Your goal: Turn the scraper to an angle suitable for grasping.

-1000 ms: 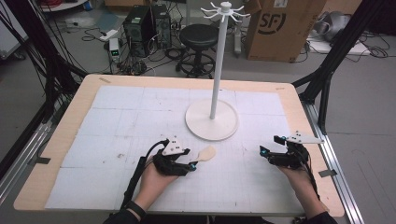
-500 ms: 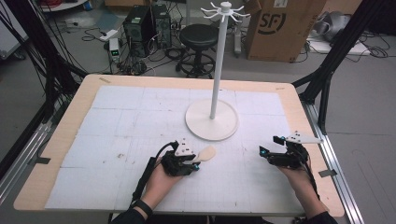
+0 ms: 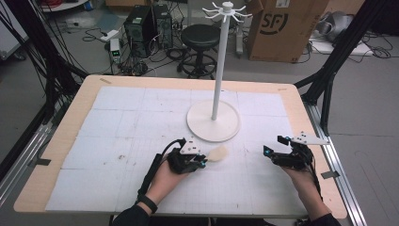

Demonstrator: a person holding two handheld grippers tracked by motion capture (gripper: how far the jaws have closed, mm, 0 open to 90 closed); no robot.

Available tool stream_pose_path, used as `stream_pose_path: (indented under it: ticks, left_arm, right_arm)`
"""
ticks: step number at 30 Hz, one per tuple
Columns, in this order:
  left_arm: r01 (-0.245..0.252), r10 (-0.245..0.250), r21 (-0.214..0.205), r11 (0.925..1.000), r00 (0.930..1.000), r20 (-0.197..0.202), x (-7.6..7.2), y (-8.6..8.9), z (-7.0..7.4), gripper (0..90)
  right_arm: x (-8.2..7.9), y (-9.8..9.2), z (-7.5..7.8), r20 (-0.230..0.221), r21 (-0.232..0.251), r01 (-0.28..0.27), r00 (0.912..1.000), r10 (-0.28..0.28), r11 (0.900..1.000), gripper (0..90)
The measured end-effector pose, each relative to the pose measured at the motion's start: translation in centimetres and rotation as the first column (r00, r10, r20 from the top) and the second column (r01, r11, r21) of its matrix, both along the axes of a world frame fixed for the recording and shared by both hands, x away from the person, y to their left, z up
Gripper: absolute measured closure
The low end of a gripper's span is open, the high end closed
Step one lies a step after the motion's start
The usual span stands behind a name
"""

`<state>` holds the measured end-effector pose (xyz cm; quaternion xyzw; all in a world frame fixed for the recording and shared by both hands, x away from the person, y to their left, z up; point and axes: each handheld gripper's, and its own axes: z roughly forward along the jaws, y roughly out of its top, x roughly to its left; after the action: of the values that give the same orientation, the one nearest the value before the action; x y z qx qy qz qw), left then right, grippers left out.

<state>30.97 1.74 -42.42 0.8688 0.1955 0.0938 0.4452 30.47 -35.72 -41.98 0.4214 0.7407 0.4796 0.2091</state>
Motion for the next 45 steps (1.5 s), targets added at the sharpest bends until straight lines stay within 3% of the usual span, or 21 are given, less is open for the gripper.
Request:
stream_pose_path:
  ticks: [3, 6, 12, 14, 18, 20, 21, 23, 24, 26, 27, 30, 33, 35, 36, 40, 42, 44, 45]
  left_arm:
    - [0.069, -0.069, -0.022, 0.9974, 0.9975, 0.016, 0.9, -2.2, 0.8, 80.9]
    - [0.138, -0.138, -0.001, 0.9905, 0.9905, -0.001, 1.6, -4.2, 1.0, 80.8]
    - [0.308, -0.307, 0.056, 0.9496, 0.9511, -0.033, 2.9, -8.4, 0.2, 80.9]
    - [0.34, -0.337, 0.092, 0.9359, 0.9404, -0.043, 3.3, -9.5, 0.0, 80.8]
    - [0.405, -0.4, 0.125, 0.906, 0.9145, -0.061, 3.7, -11.7, -0.5, 80.8]
    - [0.426, -0.419, 0.123, 0.8962, 0.9042, -0.084, 3.8, -12.5, -0.8, 80.6]
    - [0.43, -0.421, 0.121, 0.895, 0.9025, -0.092, 3.9, -12.8, -1.1, 80.5]
    - [0.426, -0.416, 0.114, 0.8976, 0.9038, -0.101, 4.0, -12.9, -1.4, 79.5]
    - [0.411, -0.4, 0.105, 0.9058, 0.9102, -0.107, 4.2, -12.9, -1.4, 78.7]
    - [0.356, -0.346, 0.099, 0.929, 0.9322, -0.105, 4.4, -12.7, -1.2, 62.6]
    - [0.337, -0.327, 0.086, 0.9375, 0.9382, -0.113, 4.5, -12.5, -1.0, 55.5]
    - [0.282, -0.276, 0.053, 0.958, 0.9564, -0.096, 4.7, -11.4, 0.4, 41.7]
    - [0.228, -0.229, -0.03, 0.9732, 0.9713, -0.062, 4.5, -9.5, 2.7, 33.8]
    - [0.197, -0.199, -0.073, 0.9776, 0.98, -0.014, 4.1, -8.0, 4.0, 25.5]
    - [0.169, -0.168, -0.097, 0.9808, 0.9856, 0.018, 3.7, -6.7, 4.8, 25.5]
    - [0.07, -0.056, -0.142, 0.9874, 0.9936, 0.098, 2.3, -1.5, 6.1, 19.0]
    - [0.003, 0.019, -0.172, 0.9851, 0.9919, 0.125, 1.6, 1.6, 5.8, 18.8]
    - [-0.061, 0.09, -0.206, 0.9766, 0.9874, 0.131, 1.0, 4.4, 5.3, 18.2]
    - [-0.102, 0.135, -0.232, 0.9675, 0.9823, 0.13, 0.6, 6.3, 4.7, 18.2]
  right_arm:
    - [-0.1, -0.7, 0.5, 0.022, 0.029, 0.024, 0.9995, -0.024, 0.9993, 19.8]
    - [-0.2, -1.0, 0.7, 0.031, 0.039, 0.034, 0.9989, -0.035, 0.9987, 19.9]
    - [-0.3, -1.6, 1.0, 0.045, 0.06, 0.057, 0.9972, -0.06, 0.9966, 21.2]
    - [-0.3, -1.7, 1.1, 0.056, 0.059, 0.062, 0.9963, -0.065, 0.9964, 21.6]
    - [-0.3, -1.7, 1.1, 0.045, 0.062, 0.062, 0.9969, -0.064, 0.9962, 21.6]
    - [-0.3, -1.7, 1.0, 0.042, 0.053, 0.056, 0.9974, -0.058, 0.9971, 21.6]
    - [-0.2, -1.6, 0.9, 0.042, 0.05, 0.053, 0.9976, -0.056, 0.9973, 21.6]
    - [-0.2, -1.6, 0.9, 0.045, 0.045, 0.049, 0.9977, -0.051, 0.9978, 21.6]
    - [-0.3, -1.6, 0.9, 0.041, 0.046, 0.05, 0.9978, -0.052, 0.9977, 21.6]
    - [-0.2, -1.7, 0.8, 0.037, 0.047, 0.048, 0.9981, -0.05, 0.9978, 21.8]
    - [-0.2, -1.7, 0.7, 0.033, 0.043, 0.048, 0.9982, -0.049, 0.9979, 21.8]
    - [-0.2, -1.7, 0.6, 0.03, 0.04, 0.046, 0.9984, -0.047, 0.9981, 21.8]
    - [-0.3, -1.7, 0.6, 0.028, 0.042, 0.045, 0.9985, -0.046, 0.9981, 21.8]
    - [-0.3, -1.7, 0.6, 0.027, 0.039, 0.037, 0.9989, -0.039, 0.9985, 21.8]
    - [-0.3, -1.7, 0.6, 0.027, 0.039, 0.037, 0.9989, -0.039, 0.9985, 21.8]
    - [-0.4, -1.3, 0.5, 0.021, 0.024, 0.017, 0.9996, -0.017, 0.9996, 21.7]
    - [-0.4, -1.2, 0.5, 0.021, 0.017, 0.012, 0.9997, -0.013, 0.9998, 21.7]
    - [-0.5, -0.8, 0.4, 0.017, -0.005, 0.001, 0.9999, -0.001, 1.0, 21.7]
    - [-0.5, -0.8, 0.4, 0.017, -0.005, 0.001, 0.9999, -0.001, 1.0, 21.7]
